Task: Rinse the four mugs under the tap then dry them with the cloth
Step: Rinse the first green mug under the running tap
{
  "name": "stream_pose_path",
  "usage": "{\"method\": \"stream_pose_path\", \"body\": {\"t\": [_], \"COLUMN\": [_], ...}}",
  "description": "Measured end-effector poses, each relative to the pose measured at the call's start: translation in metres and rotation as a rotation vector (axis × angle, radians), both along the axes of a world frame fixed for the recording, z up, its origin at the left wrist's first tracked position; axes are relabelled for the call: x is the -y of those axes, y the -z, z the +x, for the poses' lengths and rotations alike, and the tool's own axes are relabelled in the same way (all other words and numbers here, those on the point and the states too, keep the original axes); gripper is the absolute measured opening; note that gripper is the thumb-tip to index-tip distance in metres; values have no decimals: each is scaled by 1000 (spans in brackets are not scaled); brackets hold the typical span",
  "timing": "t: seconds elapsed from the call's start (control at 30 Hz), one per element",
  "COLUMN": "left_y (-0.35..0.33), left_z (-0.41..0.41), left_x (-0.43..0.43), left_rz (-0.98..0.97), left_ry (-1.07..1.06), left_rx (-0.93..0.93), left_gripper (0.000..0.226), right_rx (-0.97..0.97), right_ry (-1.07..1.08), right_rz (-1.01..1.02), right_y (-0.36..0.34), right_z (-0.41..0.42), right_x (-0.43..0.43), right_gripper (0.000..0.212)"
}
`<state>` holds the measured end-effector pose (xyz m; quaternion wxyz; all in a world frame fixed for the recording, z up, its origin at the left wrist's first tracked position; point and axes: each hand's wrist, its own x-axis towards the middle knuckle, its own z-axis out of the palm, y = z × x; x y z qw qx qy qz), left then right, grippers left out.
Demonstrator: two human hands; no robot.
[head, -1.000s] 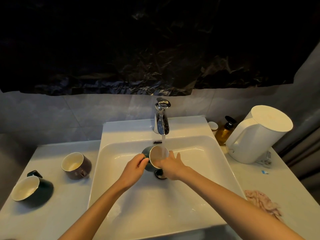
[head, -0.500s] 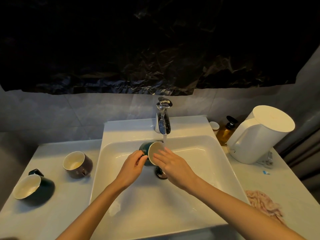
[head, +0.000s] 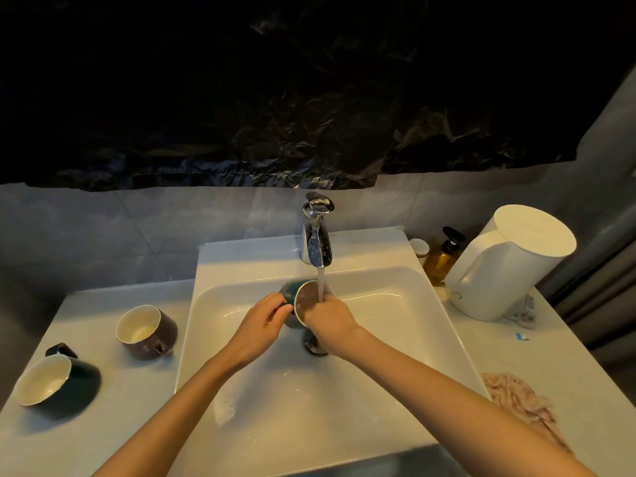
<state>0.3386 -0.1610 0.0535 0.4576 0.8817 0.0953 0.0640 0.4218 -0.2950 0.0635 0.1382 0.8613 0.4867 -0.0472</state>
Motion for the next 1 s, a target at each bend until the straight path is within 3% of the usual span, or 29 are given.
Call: {"method": "stream_pose_path", "body": {"t": [0.13,0.2,0.27,0.37,0.47,0.57,0.77,1.0], "left_y": [7,9,11,8,4,1,-13,-11], "left_z": [-6,-7,-7,-4,-2,-1,13,12], "left_x": [0,0,2,3,2,0,2,29], "left_rz": [-65,-51,-72,-95,-137,-135,-119,-487], "left_ry": [-27,-5,-8,-53,-88,-103,-76,-260], "left_rx": [-32,-52,-75,-69,-90,-113,-188,-302], "left_gripper": [13,13,16,19,16,20,30,35], "right_rx": [-441,-443,-244,-123,-221,-256,-373,-754], "right_ry": [66,37,-23,65,94,74,163,539], "right_rz": [62,93,116,194,235,277,580,960], "right_y": [-3,2,12,12,15,15,11,30], "right_z": [-1,-1,-1,-2,-2,-1,-2,-11], "right_x": [2,3,2,2,4,8,30,29], "right_gripper": [35,44,56,51,33,38,41,21]}}
